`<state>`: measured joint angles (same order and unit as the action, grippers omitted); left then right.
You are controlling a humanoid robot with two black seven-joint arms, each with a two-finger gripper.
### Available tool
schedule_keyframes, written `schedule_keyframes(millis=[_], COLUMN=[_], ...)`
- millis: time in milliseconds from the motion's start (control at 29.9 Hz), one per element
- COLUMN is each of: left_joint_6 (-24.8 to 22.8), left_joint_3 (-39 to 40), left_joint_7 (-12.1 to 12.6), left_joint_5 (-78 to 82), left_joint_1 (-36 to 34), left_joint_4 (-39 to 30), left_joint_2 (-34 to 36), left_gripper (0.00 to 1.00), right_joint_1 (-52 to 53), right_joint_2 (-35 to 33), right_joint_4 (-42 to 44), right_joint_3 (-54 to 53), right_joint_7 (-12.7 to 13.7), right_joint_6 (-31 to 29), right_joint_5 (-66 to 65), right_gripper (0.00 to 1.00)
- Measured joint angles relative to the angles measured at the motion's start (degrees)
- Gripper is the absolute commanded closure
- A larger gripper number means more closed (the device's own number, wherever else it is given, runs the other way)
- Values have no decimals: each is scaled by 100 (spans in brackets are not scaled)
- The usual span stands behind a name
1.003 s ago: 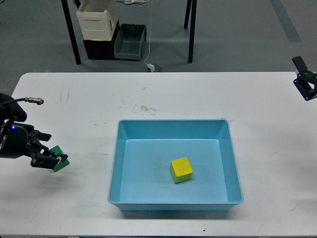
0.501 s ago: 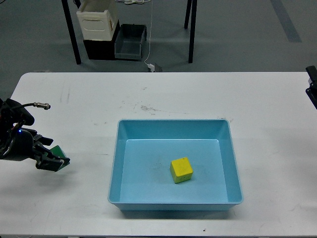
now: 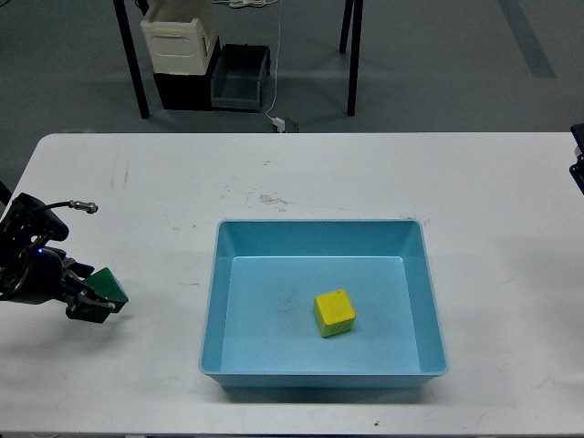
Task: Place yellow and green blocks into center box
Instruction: 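Close the left gripper on the green cube, then lift the green cube with the left gripper and carry it over the box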
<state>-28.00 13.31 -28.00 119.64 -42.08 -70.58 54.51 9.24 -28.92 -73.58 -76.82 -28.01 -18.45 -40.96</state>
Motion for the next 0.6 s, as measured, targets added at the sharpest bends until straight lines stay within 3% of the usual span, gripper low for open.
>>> schedule_keyframes(millis=[201,368,468,602], left_joint_6=[0,105,330,552], left_joint_3=[-104,-179,-186,-189], left_joint_7=[0,0,0,0], left_joint_5=[0,-10,-39,-77], left_joint_1=[0,0,24,2], left_joint_4=[1,8,105,203], left_joint_2=[-1,-11,-92,-135], left_gripper=[43,61,69,72], right_joint_1=[-1,-8,-26,-60], right_joint_2=[1,1,6,10], right_joint_4=[2,2,2,8], right_joint_3=[0,0,-1,-1], right_joint_7=[0,0,0,0], right_joint_6=[5,9,9,42], right_joint_5=[0,0,0,0], right_gripper=[0,0,0,0])
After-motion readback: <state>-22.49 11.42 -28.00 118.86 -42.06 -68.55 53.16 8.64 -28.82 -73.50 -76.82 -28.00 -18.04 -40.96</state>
